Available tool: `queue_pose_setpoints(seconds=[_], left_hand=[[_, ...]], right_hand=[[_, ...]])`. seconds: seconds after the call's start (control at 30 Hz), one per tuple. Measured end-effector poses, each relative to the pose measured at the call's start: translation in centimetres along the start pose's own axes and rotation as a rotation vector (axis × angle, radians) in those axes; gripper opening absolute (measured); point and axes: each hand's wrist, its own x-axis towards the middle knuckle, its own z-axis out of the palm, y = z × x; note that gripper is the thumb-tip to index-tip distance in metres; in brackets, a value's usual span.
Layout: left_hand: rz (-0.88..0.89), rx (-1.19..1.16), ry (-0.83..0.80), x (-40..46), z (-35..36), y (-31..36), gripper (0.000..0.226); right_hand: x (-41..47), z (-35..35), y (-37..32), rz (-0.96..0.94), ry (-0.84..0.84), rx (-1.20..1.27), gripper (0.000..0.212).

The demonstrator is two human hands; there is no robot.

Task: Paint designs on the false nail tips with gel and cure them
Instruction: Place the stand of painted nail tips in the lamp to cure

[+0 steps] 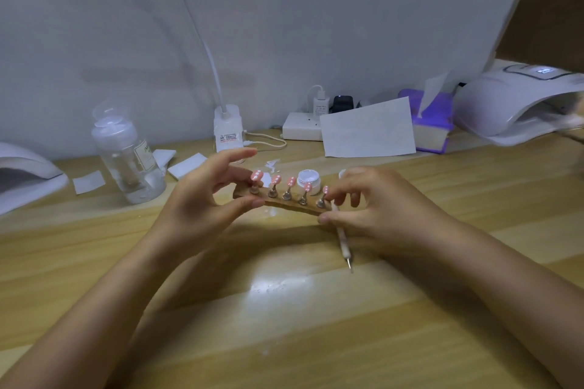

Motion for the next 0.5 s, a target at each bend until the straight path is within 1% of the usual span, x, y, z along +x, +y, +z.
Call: queue_pose_setpoints(seconds=[0.07, 0.2, 0.27, 0.37, 0.43, 0.5], left_hand=[[0.025, -0.039, 0.002, 0.2, -0.2, 0.7, 0.056], [0.107, -0.15, 0.074, 0.8, 0.0, 2.2, 0.057], [0.114, -0.26, 0.127, 1.5, 0.4, 3.3, 0.059], [0.135, -0.342, 0.196, 3.8, 1.6, 5.3, 0.059], [0.162, -0.403, 0.255, 6.1, 2.9, 7.1, 0.055], [0.161, -0.479, 0.306, 8.5, 4.9, 9.0, 0.051]], right_hand=[[0.0, -1.3, -0.3, -0.017, -0.058, 0.045, 0.02], [0.0, -4.5, -0.7, -0.106, -0.024, 0.05, 0.019], [-0.1, -6.4, -0.6, -0.141, 0.021, 0.09, 0.02], [-0.1, -9.2, 0.1, -0.143, 0.078, 0.127, 0.02], [-0.3, -11.0, 1.1, -0.115, 0.164, 0.184, 0.019], [-0.8, -12.9, 2.5, -0.044, 0.284, 0.242, 0.019]])
